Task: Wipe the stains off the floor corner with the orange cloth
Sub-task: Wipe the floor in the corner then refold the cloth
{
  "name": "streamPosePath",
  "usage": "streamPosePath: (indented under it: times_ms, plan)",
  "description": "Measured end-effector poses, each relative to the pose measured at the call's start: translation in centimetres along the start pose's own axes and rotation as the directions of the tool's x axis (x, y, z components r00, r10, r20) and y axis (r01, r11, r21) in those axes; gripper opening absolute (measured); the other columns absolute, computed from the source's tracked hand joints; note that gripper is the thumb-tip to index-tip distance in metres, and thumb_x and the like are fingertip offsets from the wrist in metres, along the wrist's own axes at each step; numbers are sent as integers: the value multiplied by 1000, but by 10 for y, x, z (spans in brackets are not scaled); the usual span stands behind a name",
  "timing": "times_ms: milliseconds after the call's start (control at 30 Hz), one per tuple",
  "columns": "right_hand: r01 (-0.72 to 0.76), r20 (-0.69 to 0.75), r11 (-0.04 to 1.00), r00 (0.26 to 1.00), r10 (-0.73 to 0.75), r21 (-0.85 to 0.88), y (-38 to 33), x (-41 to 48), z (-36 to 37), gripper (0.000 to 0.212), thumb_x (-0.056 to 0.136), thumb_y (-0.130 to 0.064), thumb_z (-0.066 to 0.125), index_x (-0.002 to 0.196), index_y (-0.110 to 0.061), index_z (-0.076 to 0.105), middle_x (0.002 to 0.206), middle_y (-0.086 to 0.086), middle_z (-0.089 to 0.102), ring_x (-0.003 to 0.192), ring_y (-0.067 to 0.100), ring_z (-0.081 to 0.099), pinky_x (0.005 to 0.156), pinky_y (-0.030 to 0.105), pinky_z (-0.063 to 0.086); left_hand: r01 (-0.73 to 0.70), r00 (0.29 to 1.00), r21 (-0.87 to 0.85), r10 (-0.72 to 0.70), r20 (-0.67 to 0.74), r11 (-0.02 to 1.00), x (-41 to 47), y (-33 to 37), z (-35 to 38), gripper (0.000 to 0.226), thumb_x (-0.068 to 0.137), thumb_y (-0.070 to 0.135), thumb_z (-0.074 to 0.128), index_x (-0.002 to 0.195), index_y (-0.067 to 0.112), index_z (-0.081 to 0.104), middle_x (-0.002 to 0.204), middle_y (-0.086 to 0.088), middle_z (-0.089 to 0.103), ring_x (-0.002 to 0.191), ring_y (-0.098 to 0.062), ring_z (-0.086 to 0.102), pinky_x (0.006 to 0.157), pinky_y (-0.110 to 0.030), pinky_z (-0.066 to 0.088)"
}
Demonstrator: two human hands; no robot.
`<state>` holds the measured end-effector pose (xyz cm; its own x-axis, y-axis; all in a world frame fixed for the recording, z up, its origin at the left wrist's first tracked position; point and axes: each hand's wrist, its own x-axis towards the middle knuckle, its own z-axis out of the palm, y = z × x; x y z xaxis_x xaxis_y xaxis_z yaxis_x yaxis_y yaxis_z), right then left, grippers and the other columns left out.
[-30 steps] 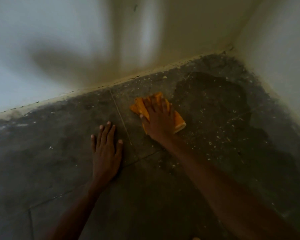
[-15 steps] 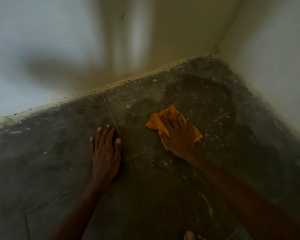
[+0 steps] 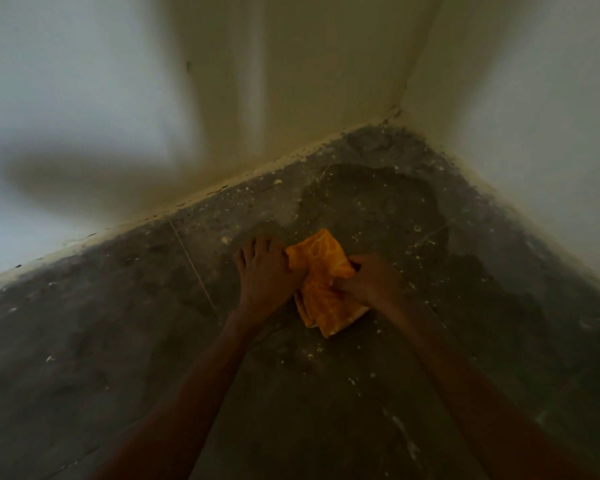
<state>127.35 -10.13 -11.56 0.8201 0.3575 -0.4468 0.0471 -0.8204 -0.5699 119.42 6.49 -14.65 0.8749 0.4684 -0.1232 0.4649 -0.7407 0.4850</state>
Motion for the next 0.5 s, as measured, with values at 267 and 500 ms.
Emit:
streamPosePath:
  times_ms: [267, 500]
  plan:
    - [-110, 388, 823, 911, -141, 558, 21, -22, -70, 43, 75, -23, 74, 117, -30, 66, 106, -9, 77, 100, 11, 73, 83, 27, 60, 285, 753, -659, 262, 603, 696, 28, 37, -58, 84, 68, 36, 83, 139, 16, 43, 127, 2, 62, 105, -14, 65, 84, -23, 56]
    - [-455, 513, 402, 857, -44, 795, 8, -116, -139, 84, 47, -50, 98, 119, -16, 72, 119, 15, 71, 112, 32, 67, 103, 53, 50, 666, 683, -668, 87, 725, 333, -51, 89, -132, 36, 82, 26, 69, 116, 15, 62, 112, -9, 70, 104, -27, 67, 94, -37, 53]
